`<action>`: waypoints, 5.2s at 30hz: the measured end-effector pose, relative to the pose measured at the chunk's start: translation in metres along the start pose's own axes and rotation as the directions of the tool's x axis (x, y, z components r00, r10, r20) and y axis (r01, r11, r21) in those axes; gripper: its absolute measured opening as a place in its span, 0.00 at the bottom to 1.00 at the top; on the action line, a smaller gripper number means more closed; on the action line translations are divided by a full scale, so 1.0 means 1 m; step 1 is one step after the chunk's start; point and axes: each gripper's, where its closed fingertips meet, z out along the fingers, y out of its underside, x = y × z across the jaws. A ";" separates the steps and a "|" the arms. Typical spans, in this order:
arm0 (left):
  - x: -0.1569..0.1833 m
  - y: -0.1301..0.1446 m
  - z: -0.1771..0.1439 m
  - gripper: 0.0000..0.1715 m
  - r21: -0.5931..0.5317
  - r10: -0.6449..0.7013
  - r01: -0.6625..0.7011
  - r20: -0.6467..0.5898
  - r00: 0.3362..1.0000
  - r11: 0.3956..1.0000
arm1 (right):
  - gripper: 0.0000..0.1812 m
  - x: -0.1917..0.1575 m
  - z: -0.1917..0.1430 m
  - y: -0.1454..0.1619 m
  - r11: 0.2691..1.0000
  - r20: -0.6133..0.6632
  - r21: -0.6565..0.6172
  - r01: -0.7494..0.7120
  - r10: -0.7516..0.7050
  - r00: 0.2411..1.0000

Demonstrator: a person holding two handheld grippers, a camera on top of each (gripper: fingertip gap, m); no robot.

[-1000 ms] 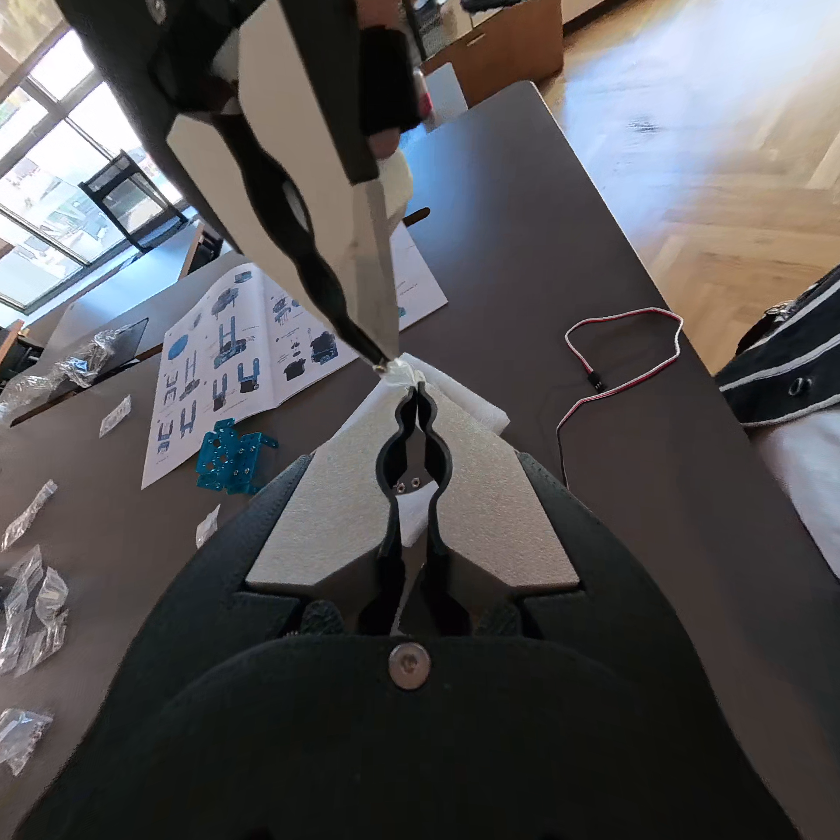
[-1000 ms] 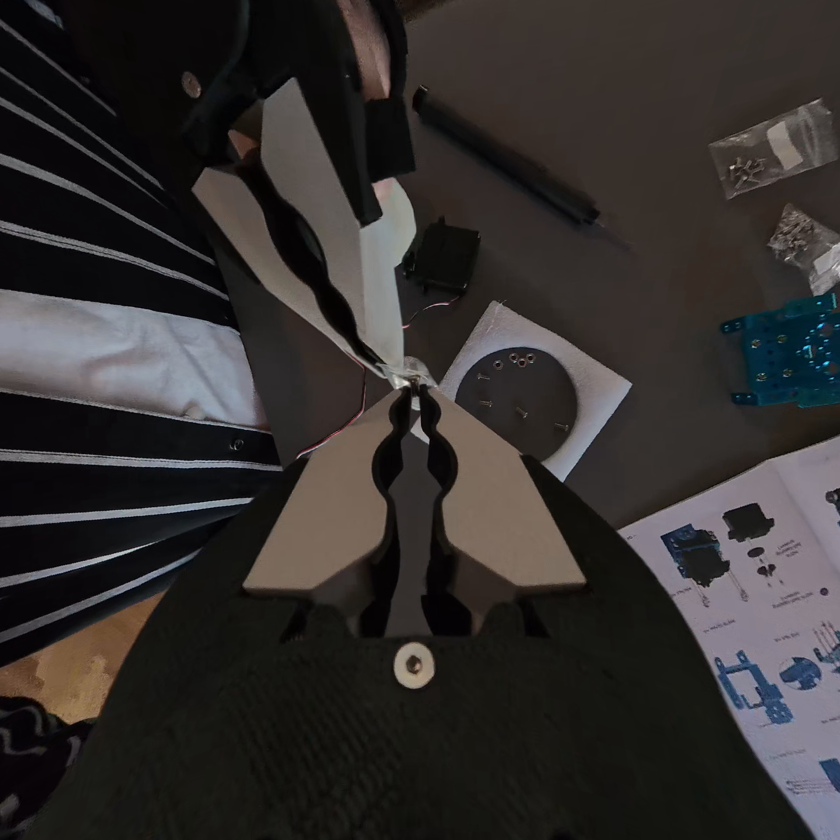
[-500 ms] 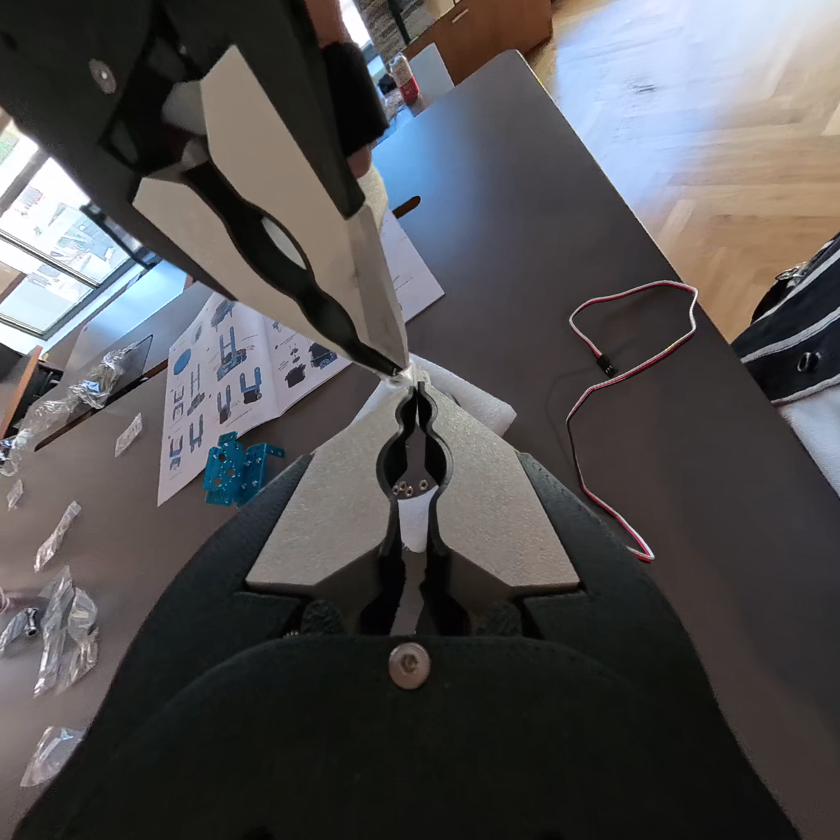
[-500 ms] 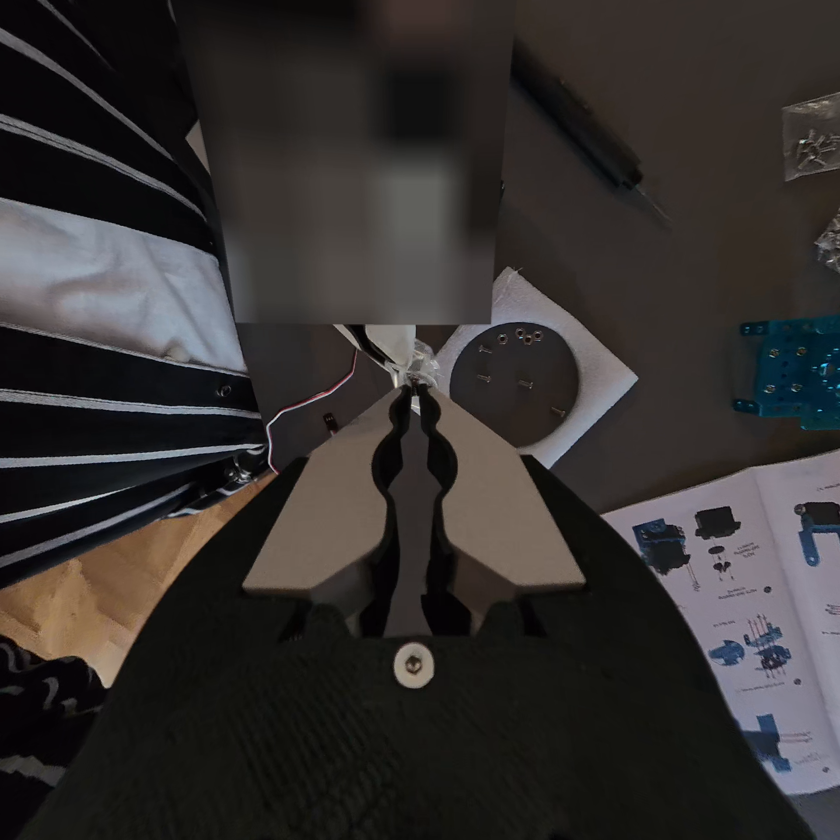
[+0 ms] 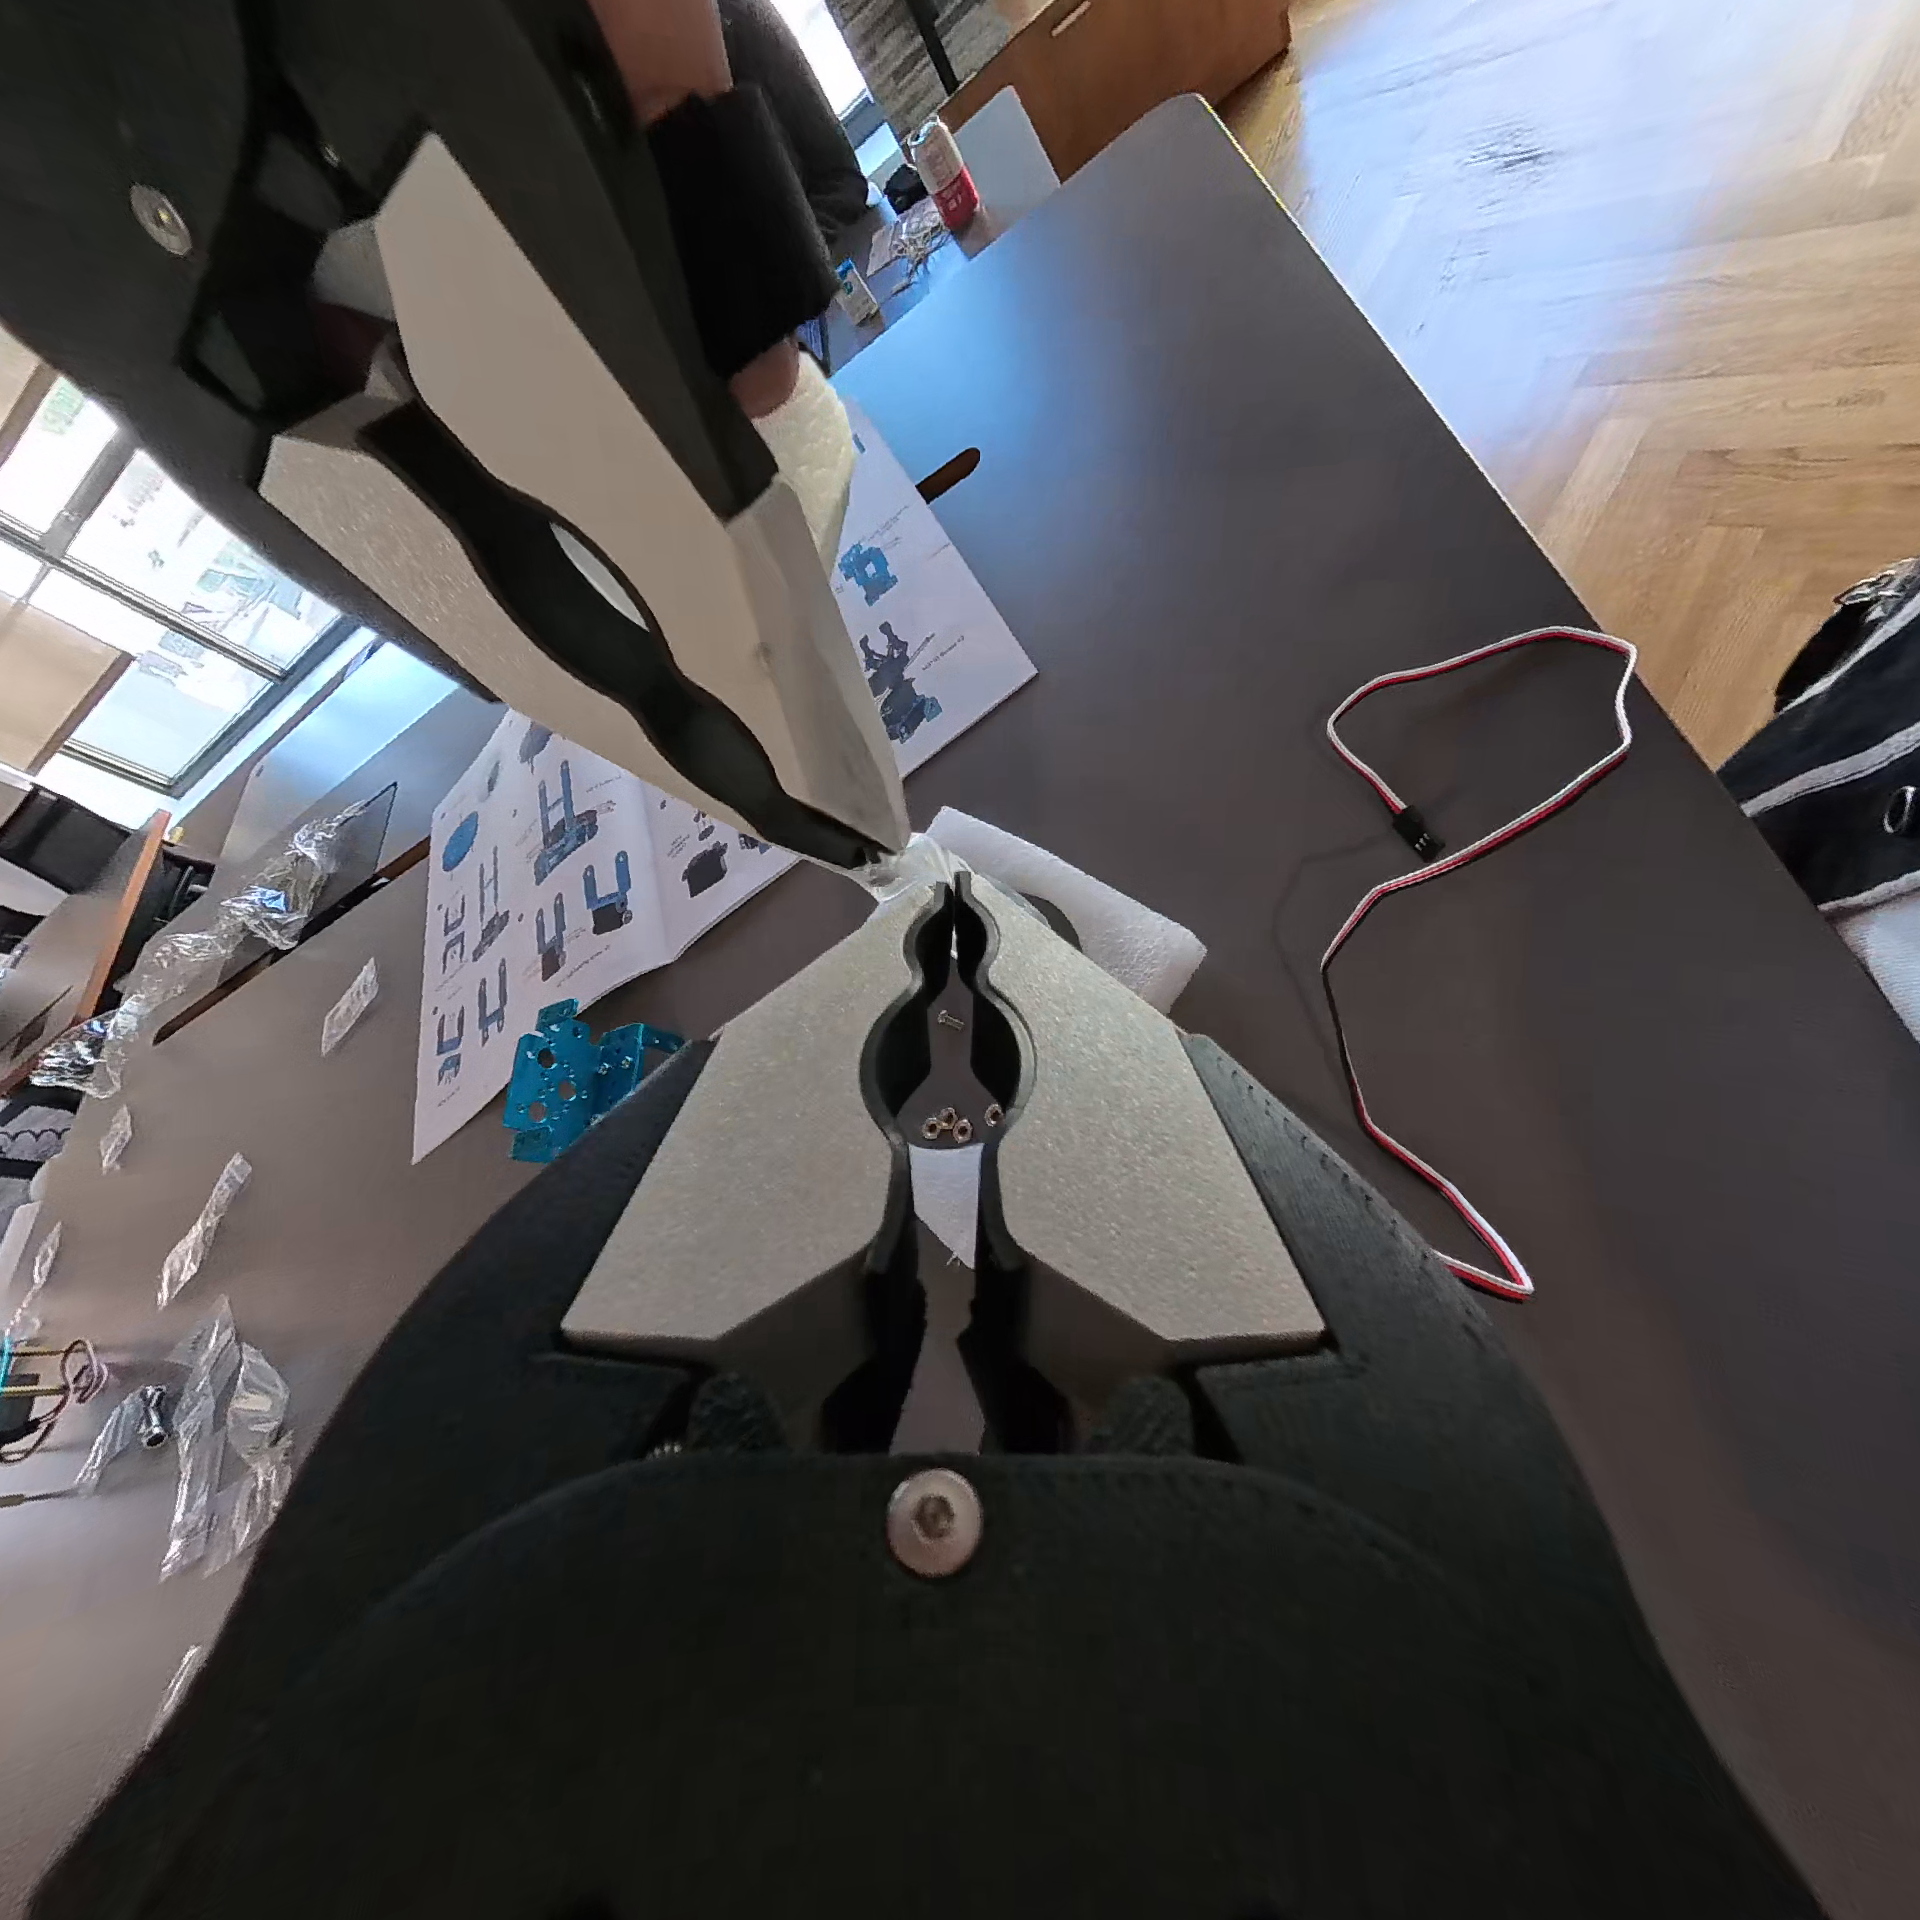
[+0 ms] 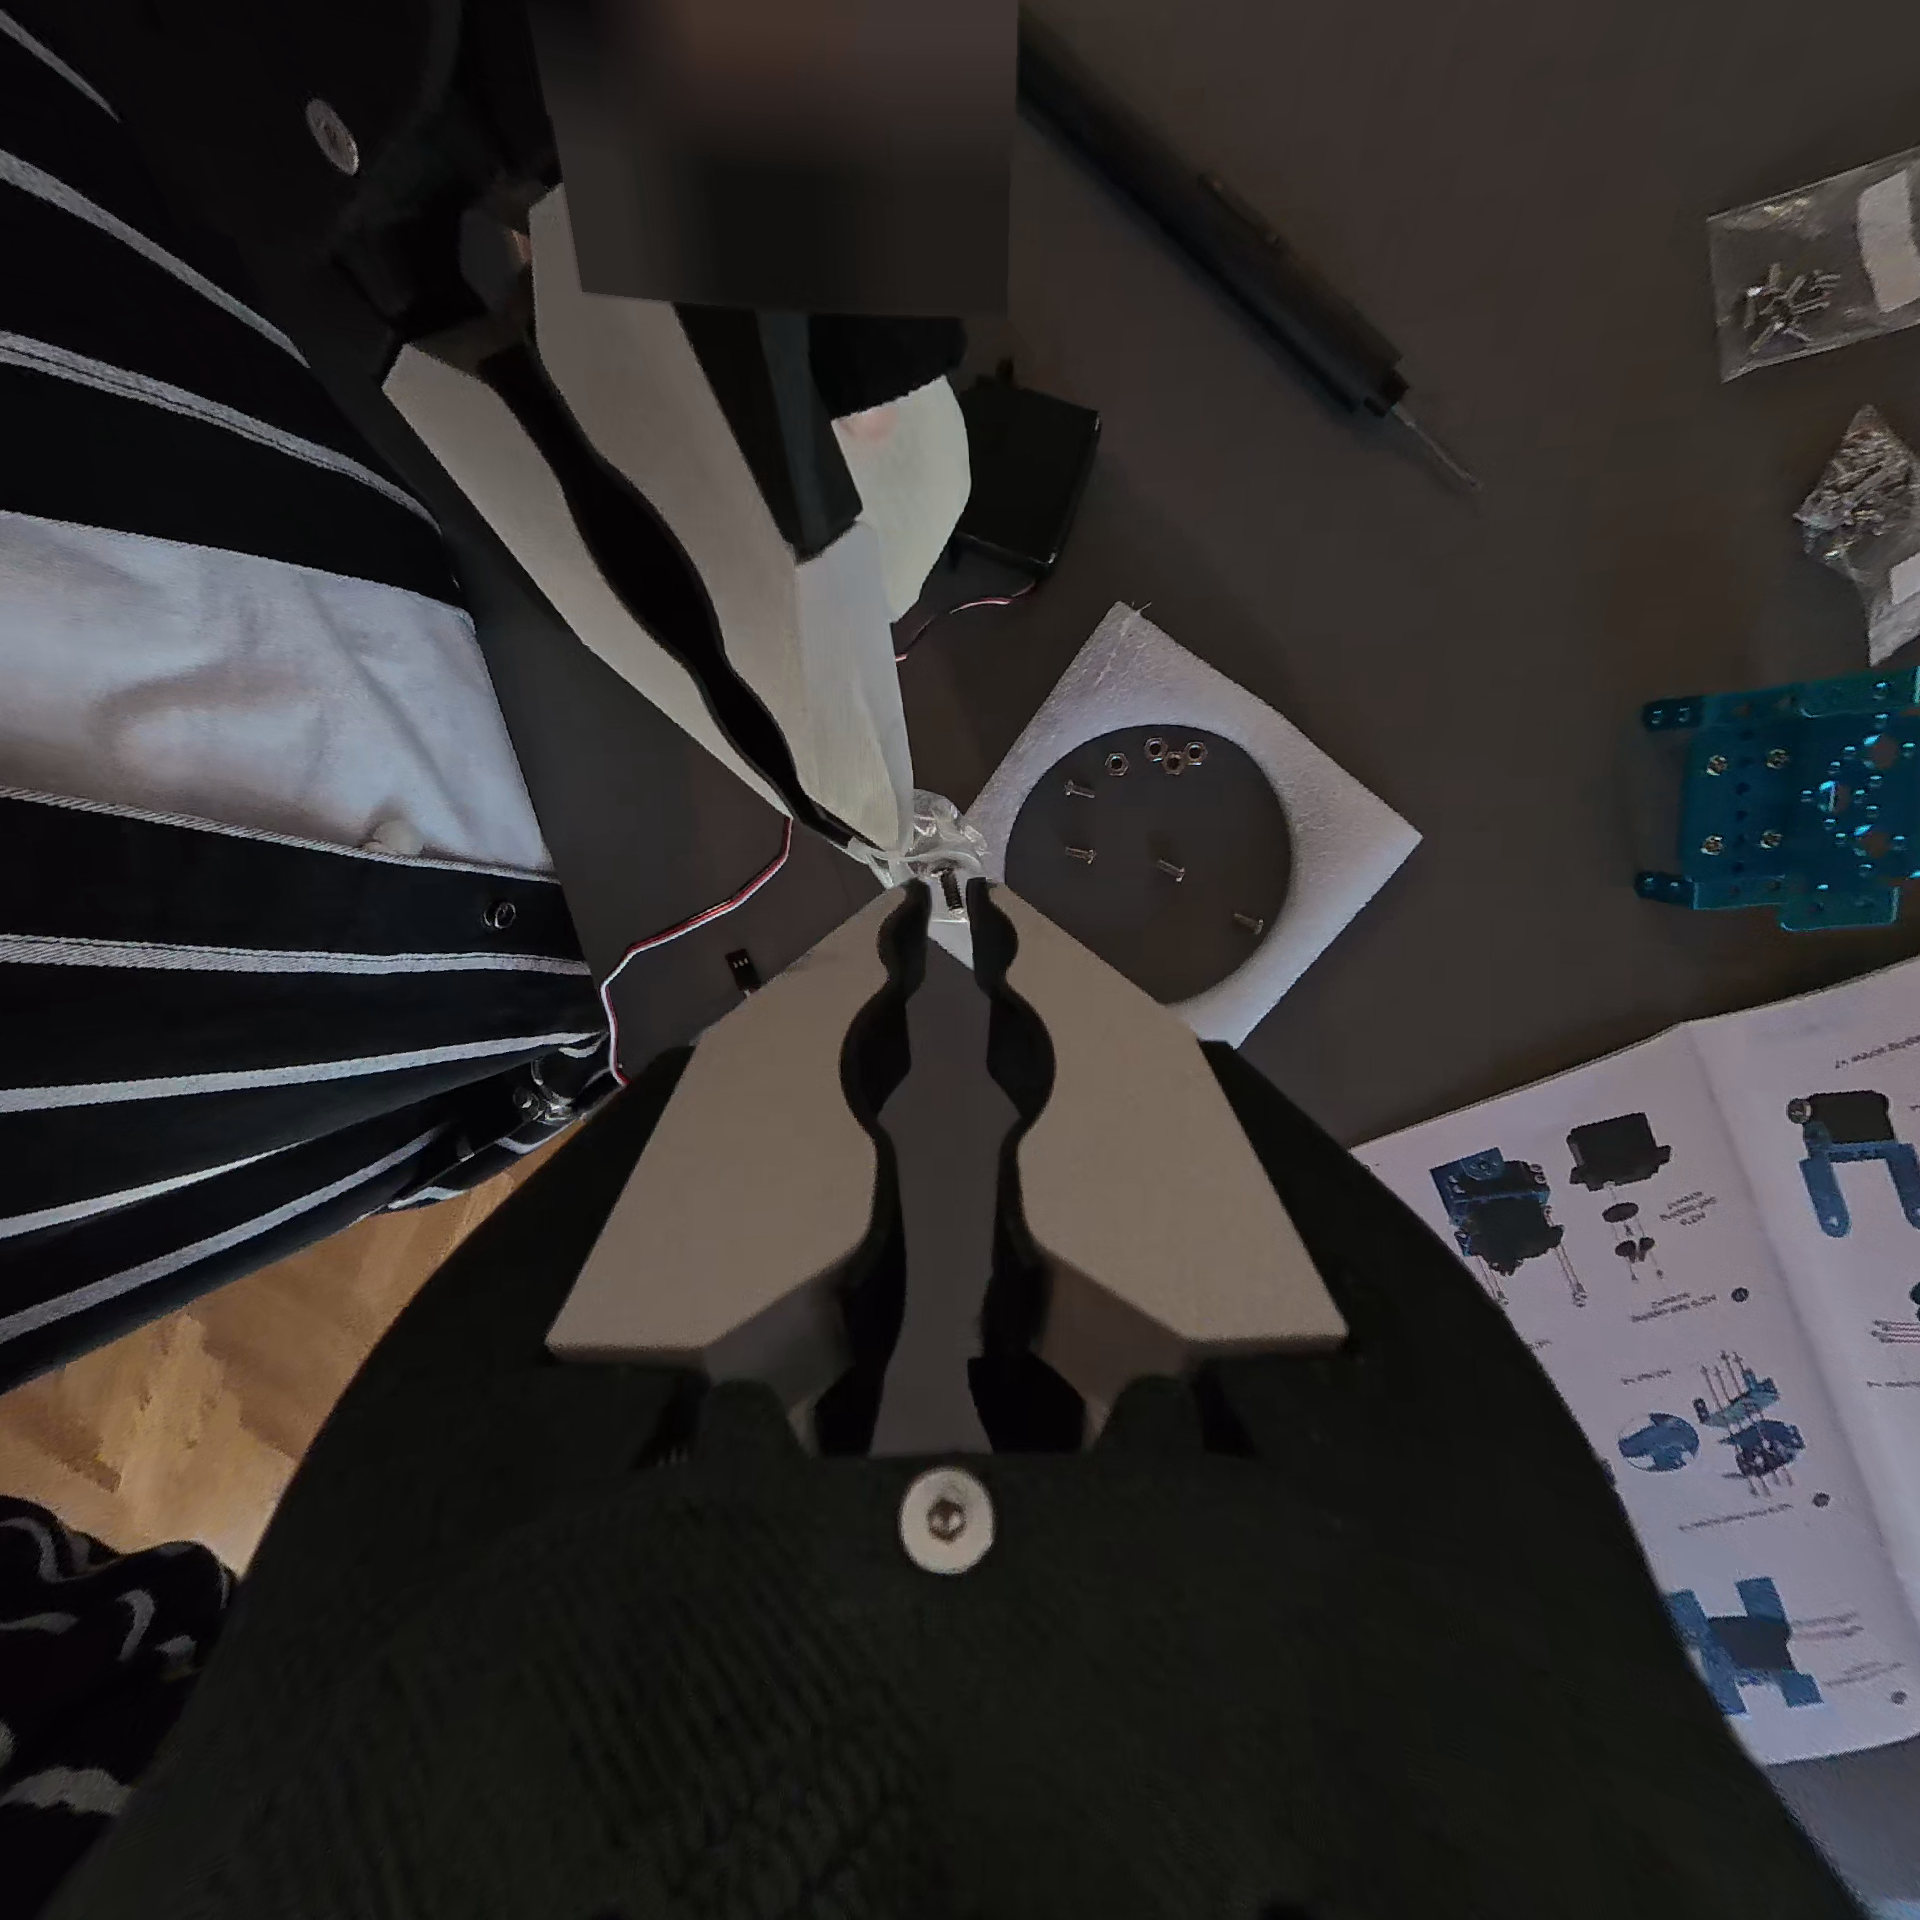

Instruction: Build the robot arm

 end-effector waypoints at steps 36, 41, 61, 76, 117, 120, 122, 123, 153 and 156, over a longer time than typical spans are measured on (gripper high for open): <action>-0.025 -0.011 -0.019 0.00 0.229 -0.353 0.436 -0.326 0.877 0.870 | 0.02 -0.001 -0.024 -0.014 0.645 0.223 0.749 -0.153 -0.028 0.974; -0.029 -0.006 -0.013 0.00 0.215 -0.394 0.474 -0.329 0.858 0.854 | 0.01 0.004 -0.021 -0.010 0.646 0.217 0.744 -0.171 0.008 0.976; -0.037 0.000 -0.017 0.00 0.240 -0.476 0.573 -0.360 0.802 0.784 | 0.06 0.016 -0.021 -0.014 0.634 0.187 0.754 -0.170 0.041 0.982; -0.047 -0.003 -0.014 0.11 0.235 -0.464 0.529 -0.281 0.840 0.815 | 0.00 0.021 -0.018 -0.015 0.662 0.102 0.739 -0.124 0.072 0.992; -0.036 -0.010 -0.004 0.00 0.100 -0.530 0.656 -0.505 0.681 0.748 | 0.00 0.012 -0.021 -0.007 0.560 0.123 0.801 -0.212 0.192 0.974; -0.036 -0.006 -0.002 0.01 0.082 -0.554 0.679 -0.512 0.657 0.730 | 0.00 0.009 -0.025 0.000 0.506 0.168 0.821 -0.263 0.225 0.960; -0.033 -0.011 -0.004 0.00 0.089 -0.542 0.692 -0.553 0.633 0.716 | 0.00 0.005 -0.026 0.002 0.463 0.233 0.827 -0.319 0.233 0.944; -0.031 -0.011 -0.002 0.00 0.083 -0.542 0.689 -0.552 0.633 0.720 | 0.00 0.003 -0.024 0.004 0.455 0.242 0.826 -0.332 0.245 0.939; -0.025 0.062 -0.033 0.11 0.015 -0.707 0.752 -0.332 0.625 0.659 | 0.15 0.168 0.027 0.081 0.373 0.105 0.711 -0.596 0.782 0.614; -0.026 0.057 -0.036 0.12 0.055 -0.702 0.752 -0.320 0.636 0.657 | 0.16 0.125 -0.013 0.092 0.502 -0.151 0.796 -0.337 0.705 0.693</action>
